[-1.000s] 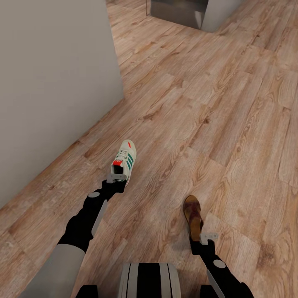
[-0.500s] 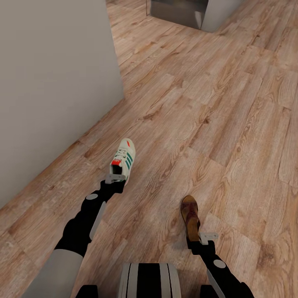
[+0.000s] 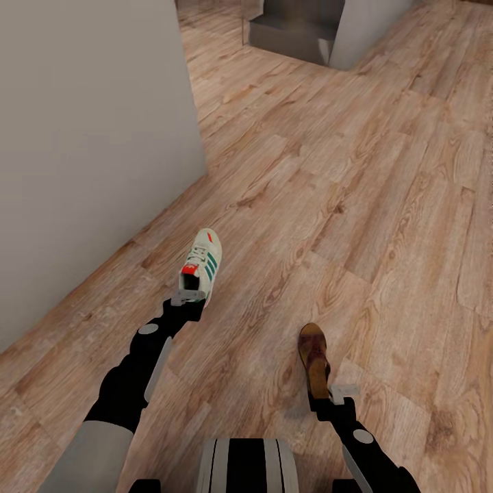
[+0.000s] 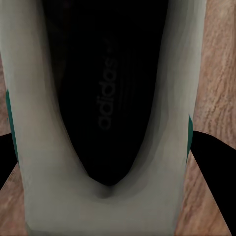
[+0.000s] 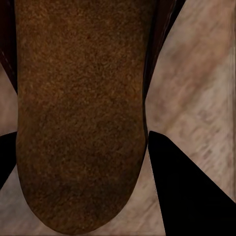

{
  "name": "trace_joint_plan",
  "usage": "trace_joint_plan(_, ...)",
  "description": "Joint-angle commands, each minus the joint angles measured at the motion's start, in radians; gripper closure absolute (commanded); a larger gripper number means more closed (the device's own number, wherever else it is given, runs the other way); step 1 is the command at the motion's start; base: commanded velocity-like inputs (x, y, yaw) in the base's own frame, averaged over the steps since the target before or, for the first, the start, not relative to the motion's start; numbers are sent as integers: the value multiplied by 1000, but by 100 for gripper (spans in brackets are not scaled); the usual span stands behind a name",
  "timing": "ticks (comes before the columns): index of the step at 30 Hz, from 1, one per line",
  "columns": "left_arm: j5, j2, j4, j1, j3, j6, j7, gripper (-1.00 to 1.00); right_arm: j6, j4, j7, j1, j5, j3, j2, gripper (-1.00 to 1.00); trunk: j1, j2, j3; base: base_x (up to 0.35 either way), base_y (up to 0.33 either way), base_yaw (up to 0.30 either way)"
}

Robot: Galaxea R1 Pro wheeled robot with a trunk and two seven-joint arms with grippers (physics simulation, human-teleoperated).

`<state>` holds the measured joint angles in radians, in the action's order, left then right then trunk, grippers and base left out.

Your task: Pick up the two gym shoes and the two sandals from the corridor floor and place them onto the hallstand (shoe rack) in the corridor, making sure they are on the rack and not on the floor. Arrange them so the two gym shoes are next to each other and the two sandals are next to each other.

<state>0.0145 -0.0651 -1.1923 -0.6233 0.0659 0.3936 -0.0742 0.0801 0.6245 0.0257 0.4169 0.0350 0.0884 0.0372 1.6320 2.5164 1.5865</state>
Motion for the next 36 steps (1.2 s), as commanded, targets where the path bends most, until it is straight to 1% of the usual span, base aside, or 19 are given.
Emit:
trace_joint_plan(1,1,0,-1,1,-2,5,-4,100,3,0,3,0,6,5,1,100,-1,0,-3,0,0,0)
trace_joint_plan(8,1,6,9,36,-5,4,-3,100,10,2,5,0,8,5,1,100,-4,-2,-31,0,0,0)
trace_joint_plan(9,1,11,11,68,-22,1,11,100,10,3,5,0,8,5,1,100,-4,-2,-34,0,0,0)
trace_joint_plan(13,1,15,12,107,-49,-6,27,100,11,3,6,0,7,6,1,100,-6,-3,-50,0,0,0)
trace_joint_plan(14,2,27,13,144,-68,-8,33,100,11,1,7,-1,7,5,1,100,-6,-3,-54,0,0,0)
trace_joint_plan(15,1,37,13,158,-75,-9,35,100,12,1,7,-1,7,5,1,100,-7,-3,-58,0,0,0)
trace_joint_plan(16,1,53,17,174,-83,-13,36,100,12,3,8,-1,6,5,1,100,-7,-4,-62,0,0,-48)
trace_joint_plan(18,1,74,31,186,-88,-33,37,100,12,5,7,-1,6,4,3,100,-8,-4,-72,0,0,-95)
trace_joint_plan(19,1,80,37,188,-89,-41,37,100,12,6,7,-1,6,4,4,100,-9,-4,-77,0,0,-115)
trace_joint_plan(20,1,91,52,195,-90,-58,38,100,12,6,7,-1,6,4,9,100,-9,-5,-82,0,0,-125)
trace_joint_plan(21,0,97,62,199,-91,-68,38,100,12,7,7,-1,6,4,13,100,-10,-5,-87,0,0,-128)
trace_joint_plan(22,0,106,85,208,-93,-89,38,100,13,7,8,-1,6,4,22,100,-10,-5,-92,0,0,-132)
trace_joint_plan(25,0,117,135,225,-102,-145,39,100,14,4,8,-2,5,5,43,100,-11,-6,-108,0,0,-134)
trace_joint_plan(27,1,121,191,241,-114,-210,40,100,31,2,8,-5,5,5,59,100,-12,-6,-119,0,0,-127)
trace_joint_plan(29,1,122,234,255,-121,-261,40,100,62,1,8,-7,5,5,64,100,-13,-7,-130,0,0,-120)
trace_joint_plan(30,1,123,260,265,-125,-296,41,100,90,0,7,-11,5,5,66,100,-14,-7,-135,0,0,-114)
trace_joint_plan(31,0,123,273,271,-126,-313,41,100,105,-1,7,-14,4,5,67,100,-14,-7,-140,0,0,-112)
trace_joint_plan(34,-2,124,330,300,-130,-396,54,100,175,-2,7,-46,4,5,69,100,-15,-8,-156,0,0,-109)
trace_joint_plan(36,-3,124,357,320,-130,-442,73,100,203,-2,7,-70,4,5,70,100,-16,-8,-167,0,0,-107)
